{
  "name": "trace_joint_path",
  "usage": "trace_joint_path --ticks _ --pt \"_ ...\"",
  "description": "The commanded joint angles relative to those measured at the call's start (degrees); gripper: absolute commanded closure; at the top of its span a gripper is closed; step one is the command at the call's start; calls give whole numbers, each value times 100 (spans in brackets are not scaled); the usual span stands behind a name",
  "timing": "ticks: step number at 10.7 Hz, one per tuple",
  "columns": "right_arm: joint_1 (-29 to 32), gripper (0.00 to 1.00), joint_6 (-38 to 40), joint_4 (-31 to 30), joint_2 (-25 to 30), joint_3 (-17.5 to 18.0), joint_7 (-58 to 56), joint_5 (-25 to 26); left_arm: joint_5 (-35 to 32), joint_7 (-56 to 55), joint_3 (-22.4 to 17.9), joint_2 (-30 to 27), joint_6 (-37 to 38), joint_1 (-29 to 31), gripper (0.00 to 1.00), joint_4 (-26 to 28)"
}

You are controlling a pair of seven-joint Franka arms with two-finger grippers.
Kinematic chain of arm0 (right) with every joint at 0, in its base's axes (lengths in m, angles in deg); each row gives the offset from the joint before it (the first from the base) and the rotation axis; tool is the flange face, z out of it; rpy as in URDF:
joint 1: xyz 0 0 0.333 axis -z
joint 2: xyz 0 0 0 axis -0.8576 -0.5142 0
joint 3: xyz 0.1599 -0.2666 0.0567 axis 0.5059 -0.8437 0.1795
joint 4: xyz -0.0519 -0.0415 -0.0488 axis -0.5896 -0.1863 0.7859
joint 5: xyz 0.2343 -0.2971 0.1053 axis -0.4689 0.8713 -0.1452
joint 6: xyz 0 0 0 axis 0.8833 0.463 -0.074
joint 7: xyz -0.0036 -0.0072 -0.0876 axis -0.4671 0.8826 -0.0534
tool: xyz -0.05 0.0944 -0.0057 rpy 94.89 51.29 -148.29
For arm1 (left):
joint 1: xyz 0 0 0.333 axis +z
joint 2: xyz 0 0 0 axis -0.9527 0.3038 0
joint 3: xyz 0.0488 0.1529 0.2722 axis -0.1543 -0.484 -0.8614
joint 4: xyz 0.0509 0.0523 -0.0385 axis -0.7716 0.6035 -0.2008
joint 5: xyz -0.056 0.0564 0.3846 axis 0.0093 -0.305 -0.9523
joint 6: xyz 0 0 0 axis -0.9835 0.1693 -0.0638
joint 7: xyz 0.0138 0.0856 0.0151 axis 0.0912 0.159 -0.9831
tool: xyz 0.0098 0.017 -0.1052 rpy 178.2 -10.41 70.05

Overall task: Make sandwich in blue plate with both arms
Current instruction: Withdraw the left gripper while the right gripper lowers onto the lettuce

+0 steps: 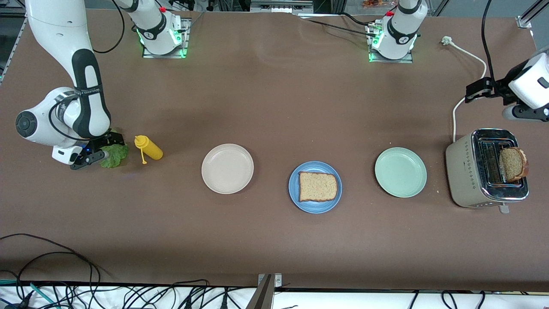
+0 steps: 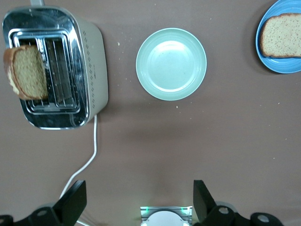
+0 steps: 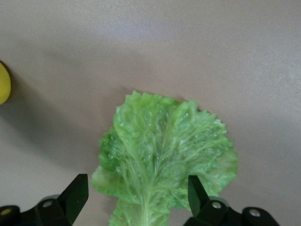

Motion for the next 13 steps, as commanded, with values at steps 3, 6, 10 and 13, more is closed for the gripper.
trace_joint_path --ticks 3,6,10,13 --pt "56 89 -27 45 -85 20 -373 -163 -195 -987 885 -270 -37 443 0 323" --pt "48 100 -36 54 -120 20 -382 -163 -91 -917 893 -279 -28 618 0 314" --pt "47 100 -36 98 -120 20 -373 -172 261 -899 526 -148 253 593 0 8" --pt "39 100 17 159 -103 20 -321 -163 253 -899 568 -86 253 593 0 -55"
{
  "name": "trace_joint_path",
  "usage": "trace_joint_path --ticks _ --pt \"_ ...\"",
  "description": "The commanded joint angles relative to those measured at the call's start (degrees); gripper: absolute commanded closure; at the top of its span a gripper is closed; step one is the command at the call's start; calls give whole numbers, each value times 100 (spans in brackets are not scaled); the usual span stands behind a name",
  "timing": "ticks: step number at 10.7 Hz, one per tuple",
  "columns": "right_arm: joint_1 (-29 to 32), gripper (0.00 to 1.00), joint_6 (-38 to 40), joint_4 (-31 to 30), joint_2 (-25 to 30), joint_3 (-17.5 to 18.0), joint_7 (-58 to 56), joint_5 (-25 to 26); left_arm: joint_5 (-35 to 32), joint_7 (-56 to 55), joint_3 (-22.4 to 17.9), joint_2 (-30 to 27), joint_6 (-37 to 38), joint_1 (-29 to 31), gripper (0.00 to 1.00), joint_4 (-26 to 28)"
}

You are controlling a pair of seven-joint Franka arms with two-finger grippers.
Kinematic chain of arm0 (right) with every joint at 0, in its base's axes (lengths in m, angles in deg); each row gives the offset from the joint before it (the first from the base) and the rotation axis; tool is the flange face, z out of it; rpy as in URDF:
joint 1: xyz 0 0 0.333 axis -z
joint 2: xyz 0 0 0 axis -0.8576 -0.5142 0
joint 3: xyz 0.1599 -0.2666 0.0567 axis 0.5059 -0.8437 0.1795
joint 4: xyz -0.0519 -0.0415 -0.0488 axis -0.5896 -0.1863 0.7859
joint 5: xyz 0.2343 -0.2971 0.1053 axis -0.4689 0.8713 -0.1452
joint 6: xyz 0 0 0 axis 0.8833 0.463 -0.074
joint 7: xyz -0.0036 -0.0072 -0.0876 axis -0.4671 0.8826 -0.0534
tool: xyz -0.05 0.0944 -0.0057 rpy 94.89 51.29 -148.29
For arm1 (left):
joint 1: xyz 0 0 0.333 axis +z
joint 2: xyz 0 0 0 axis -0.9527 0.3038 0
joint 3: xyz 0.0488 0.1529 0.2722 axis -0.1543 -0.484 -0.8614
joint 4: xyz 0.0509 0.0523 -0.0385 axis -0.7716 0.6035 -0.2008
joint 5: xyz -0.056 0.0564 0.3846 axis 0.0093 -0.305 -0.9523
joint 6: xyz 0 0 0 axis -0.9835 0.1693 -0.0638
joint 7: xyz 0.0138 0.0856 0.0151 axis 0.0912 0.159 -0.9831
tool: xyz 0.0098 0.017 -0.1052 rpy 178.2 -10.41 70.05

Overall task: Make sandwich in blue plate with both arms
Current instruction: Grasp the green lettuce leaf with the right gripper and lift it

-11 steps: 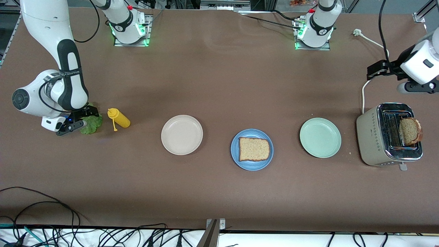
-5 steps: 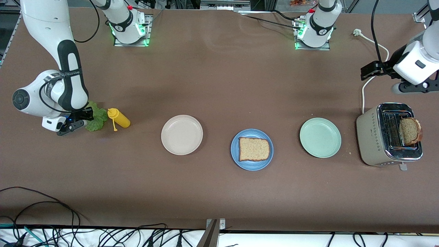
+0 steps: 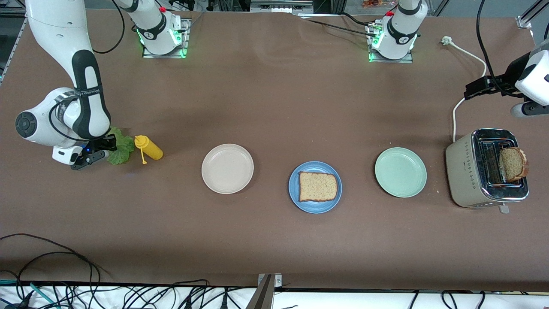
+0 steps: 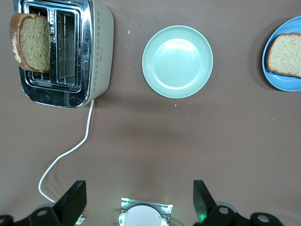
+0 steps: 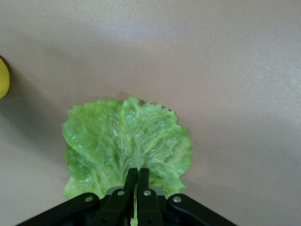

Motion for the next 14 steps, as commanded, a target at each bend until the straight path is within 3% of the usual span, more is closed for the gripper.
trace_joint_path --ticks 1,8,10,14 --pt "5 100 36 238 -50 9 -96 -171 115 15 4 39 145 -38 0 -150" --pt "-4 100 1714 1345 -24 -246 369 232 88 -29 -39 30 232 58 0 -492" --pt "-4 100 2283 1810 -24 -316 606 496 -251 -169 66 48 783 -37 0 -493" --pt "-4 100 3531 2803 -6 -369 1124 822 -281 -187 163 74 795 -21 0 -607"
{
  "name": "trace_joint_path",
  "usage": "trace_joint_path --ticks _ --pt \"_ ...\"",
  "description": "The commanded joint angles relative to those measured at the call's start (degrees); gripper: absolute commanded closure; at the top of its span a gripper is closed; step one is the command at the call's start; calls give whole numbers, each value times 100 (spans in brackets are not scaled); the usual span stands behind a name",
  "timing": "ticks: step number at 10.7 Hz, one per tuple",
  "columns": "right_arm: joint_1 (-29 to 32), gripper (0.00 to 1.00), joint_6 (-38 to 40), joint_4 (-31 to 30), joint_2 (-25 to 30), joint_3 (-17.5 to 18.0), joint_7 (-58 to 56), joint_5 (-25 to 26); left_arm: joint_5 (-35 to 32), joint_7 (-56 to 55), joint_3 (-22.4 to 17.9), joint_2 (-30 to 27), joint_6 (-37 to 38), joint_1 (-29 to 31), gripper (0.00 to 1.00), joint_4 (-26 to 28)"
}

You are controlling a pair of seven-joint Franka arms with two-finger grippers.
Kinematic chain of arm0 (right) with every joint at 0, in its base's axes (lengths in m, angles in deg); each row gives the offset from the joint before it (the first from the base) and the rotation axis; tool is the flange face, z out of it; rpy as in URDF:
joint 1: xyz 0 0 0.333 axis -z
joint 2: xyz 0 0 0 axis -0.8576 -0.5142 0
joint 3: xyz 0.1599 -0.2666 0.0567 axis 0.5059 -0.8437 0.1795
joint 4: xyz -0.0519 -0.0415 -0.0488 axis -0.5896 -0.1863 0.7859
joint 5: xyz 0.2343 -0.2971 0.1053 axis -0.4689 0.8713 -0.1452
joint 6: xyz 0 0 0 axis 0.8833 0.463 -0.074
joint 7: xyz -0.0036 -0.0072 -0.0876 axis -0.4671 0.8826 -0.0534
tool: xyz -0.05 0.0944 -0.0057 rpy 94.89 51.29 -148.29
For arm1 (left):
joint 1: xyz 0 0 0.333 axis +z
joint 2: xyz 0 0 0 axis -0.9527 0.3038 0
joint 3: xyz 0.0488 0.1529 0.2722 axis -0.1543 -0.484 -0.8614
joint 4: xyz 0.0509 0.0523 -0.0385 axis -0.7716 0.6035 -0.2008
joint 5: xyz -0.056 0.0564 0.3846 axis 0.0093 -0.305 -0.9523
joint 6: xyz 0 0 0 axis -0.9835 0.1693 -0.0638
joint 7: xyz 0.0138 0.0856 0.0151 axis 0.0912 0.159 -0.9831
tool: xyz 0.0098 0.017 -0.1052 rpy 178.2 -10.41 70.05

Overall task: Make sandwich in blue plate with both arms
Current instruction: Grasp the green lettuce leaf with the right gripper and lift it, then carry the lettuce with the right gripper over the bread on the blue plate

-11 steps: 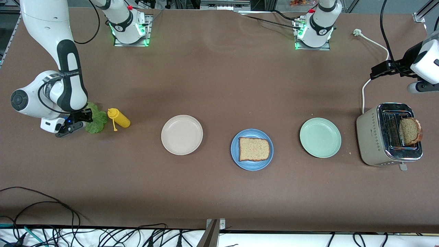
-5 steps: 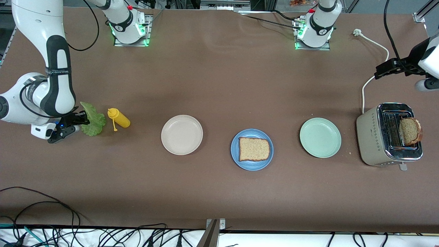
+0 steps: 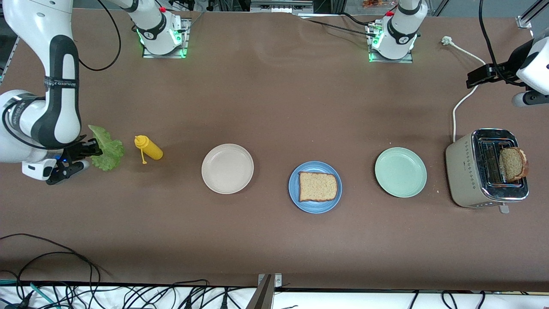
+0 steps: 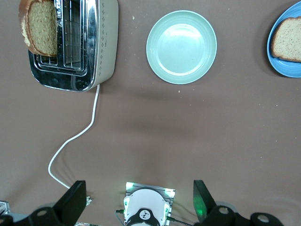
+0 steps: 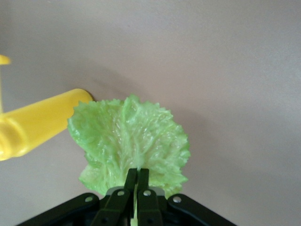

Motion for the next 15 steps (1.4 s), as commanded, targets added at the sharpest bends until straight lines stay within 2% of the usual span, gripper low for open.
trace_joint_path --ticks 1,3,5,8,12,15 --pt "-17 100 1162 953 -22 -39 504 227 -147 -54 21 81 136 -43 0 -239" --pt "-69 100 1717 1516 -22 -4 689 219 -156 -54 30 116 136 -121 0 -248" --pt "-402 100 2000 1904 -22 -4 1179 193 -156 -54 30 116 136 -122 0 -248" --pt "-921 100 2272 2160 30 14 2242 -26 -147 -54 39 116 136 -131 0 -257" --pt "-1553 100 2239 2239 30 23 3569 -939 -147 -54 30 116 136 -148 0 -257" --pt "-2221 100 1722 2310 -5 31 4545 -976 -156 -54 21 116 136 -148 0 -257"
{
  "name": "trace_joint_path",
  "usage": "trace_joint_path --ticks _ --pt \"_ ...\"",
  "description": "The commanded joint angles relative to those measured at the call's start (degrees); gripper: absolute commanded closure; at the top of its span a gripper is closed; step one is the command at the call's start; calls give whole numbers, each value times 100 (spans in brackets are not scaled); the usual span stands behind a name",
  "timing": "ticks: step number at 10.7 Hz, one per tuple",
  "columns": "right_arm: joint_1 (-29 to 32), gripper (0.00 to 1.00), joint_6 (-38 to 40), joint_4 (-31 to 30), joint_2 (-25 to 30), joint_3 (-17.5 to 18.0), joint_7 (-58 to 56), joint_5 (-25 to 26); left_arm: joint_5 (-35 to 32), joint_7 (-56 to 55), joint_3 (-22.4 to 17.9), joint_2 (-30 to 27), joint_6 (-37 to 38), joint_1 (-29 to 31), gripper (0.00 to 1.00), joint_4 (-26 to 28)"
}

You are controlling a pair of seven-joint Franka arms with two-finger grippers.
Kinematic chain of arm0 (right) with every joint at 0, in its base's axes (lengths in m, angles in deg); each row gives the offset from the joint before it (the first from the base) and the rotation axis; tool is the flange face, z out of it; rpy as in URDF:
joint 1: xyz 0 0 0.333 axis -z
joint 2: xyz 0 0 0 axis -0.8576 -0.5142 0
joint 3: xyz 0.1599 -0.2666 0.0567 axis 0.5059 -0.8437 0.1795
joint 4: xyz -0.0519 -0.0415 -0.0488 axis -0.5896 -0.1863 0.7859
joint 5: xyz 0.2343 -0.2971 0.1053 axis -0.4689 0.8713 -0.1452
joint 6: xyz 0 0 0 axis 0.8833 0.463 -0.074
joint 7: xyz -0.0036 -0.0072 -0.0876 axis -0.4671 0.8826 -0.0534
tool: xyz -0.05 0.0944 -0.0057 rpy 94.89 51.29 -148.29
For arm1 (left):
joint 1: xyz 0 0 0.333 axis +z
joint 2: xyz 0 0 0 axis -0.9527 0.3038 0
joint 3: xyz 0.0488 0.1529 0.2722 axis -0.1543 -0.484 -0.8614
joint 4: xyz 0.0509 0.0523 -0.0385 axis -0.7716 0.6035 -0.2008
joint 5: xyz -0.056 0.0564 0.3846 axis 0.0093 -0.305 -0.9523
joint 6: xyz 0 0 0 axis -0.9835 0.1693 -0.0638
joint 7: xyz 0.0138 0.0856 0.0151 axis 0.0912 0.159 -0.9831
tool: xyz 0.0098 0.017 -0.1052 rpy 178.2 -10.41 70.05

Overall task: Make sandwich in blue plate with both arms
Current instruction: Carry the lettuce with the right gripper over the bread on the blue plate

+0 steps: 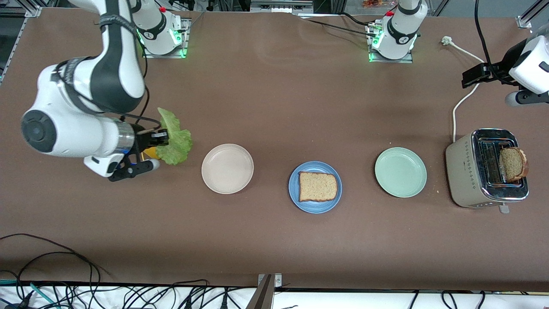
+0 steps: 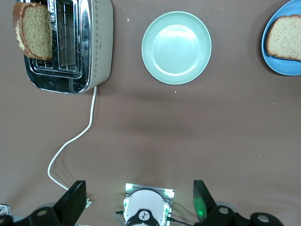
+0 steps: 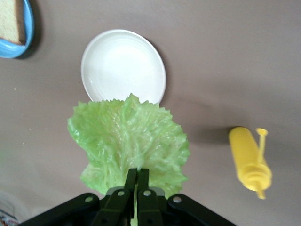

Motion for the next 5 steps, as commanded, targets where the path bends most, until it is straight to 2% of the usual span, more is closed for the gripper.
trace_joint_path --ticks 1,3,5 --pt "-611 100 -527 133 -74 -41 953 -125 -156 -44 0 96 136 -34 0 -214" --pt "-911 100 -1045 133 -109 150 1524 -195 -156 -44 0 96 136 -34 0 -214" --pt "-920 100 -1843 133 -135 799 2244 -178 -147 -44 0 96 136 -34 0 -205"
